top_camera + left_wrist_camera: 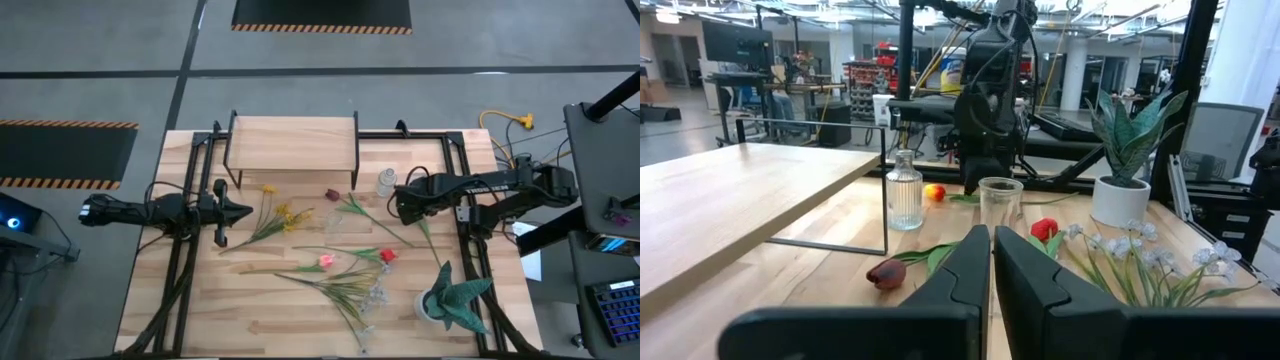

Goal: Pick and place flowers into a vace then onto a shelf
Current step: Put the yellow tulip into the top transparent vase

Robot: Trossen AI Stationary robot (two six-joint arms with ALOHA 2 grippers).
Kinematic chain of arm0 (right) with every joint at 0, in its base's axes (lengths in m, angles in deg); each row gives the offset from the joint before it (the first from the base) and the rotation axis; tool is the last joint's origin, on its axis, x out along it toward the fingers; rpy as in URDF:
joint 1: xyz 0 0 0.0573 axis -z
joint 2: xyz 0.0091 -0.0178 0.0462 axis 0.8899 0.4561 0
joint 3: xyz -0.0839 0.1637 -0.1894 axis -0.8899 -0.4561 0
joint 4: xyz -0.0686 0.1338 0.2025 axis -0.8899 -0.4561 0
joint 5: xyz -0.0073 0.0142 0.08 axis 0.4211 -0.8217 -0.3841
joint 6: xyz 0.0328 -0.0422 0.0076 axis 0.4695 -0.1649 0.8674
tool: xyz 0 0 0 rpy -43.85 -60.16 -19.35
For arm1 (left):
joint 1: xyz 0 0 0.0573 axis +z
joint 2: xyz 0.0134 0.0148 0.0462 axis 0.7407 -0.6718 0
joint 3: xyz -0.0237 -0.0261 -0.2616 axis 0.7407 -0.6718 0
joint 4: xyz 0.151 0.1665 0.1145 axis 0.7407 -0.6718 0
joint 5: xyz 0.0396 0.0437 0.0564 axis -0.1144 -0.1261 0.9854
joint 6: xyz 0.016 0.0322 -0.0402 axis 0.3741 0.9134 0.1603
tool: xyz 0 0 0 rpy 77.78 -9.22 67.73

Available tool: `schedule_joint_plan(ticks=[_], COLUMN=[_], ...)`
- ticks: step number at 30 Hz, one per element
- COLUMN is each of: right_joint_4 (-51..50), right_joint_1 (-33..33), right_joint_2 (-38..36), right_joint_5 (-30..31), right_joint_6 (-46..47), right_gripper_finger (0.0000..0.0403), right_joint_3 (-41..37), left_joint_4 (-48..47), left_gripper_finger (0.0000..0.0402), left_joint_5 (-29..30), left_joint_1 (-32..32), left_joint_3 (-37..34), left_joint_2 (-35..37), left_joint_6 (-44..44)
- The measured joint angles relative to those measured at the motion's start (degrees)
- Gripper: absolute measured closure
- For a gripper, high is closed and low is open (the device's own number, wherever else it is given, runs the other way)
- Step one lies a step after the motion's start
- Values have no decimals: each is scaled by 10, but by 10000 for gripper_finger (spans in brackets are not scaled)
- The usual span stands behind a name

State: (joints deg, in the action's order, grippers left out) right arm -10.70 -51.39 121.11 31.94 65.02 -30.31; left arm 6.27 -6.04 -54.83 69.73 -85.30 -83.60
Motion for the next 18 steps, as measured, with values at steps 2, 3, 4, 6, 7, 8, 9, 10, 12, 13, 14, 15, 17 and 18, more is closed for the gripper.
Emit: schedule_joint_plan(ticks=[2,3,4,6,7,8,9,10,12,13,14,15,17,18], right_joint_4=[21,28,31,32,35,40,50,58,70,72,72,72,72,71], right_joint_1=[10,15,20,27,31,33,35,37,42,43,43,42,42,42], right_joint_2=[0,0,0,0,1,2,3,4,5,7,8,8,6,6], right_joint_5=[-5,-4,-4,-5,-5,-6,-9,-13,-19,-21,-22,-21,-23,-25], right_joint_6=[-6,-10,-12,-13,-14,-16,-21,-27,-38,-40,-40,-40,-41,-41], right_gripper_finger=[183,183,183,183,183,183,184,184,184,184,184,184,184,187], right_joint_3=[-12,-17,-22,-31,-35,-41,-48,-52,-62,-64,-64,-65,-65,-63], left_joint_4=[0,0,-1,-1,-1,-1,-1,-2,-2,-2,-2,-2,-2,-2], left_gripper_finger=[399,399,399,399,399,399,399,399,399,399,399,399,399,399], left_joint_5=[0,0,0,0,0,0,0,0,0,0,0,0,0,0], left_joint_1=[0,0,0,0,0,0,0,0,0,0,0,0,0,0], left_joint_3=[0,0,0,0,0,0,0,0,0,0,0,0,0,0], left_joint_2=[0,0,0,0,0,0,0,0,0,0,0,0,0,0], left_joint_6=[0,0,0,0,0,0,0,0,0,0,0,0,0,0])
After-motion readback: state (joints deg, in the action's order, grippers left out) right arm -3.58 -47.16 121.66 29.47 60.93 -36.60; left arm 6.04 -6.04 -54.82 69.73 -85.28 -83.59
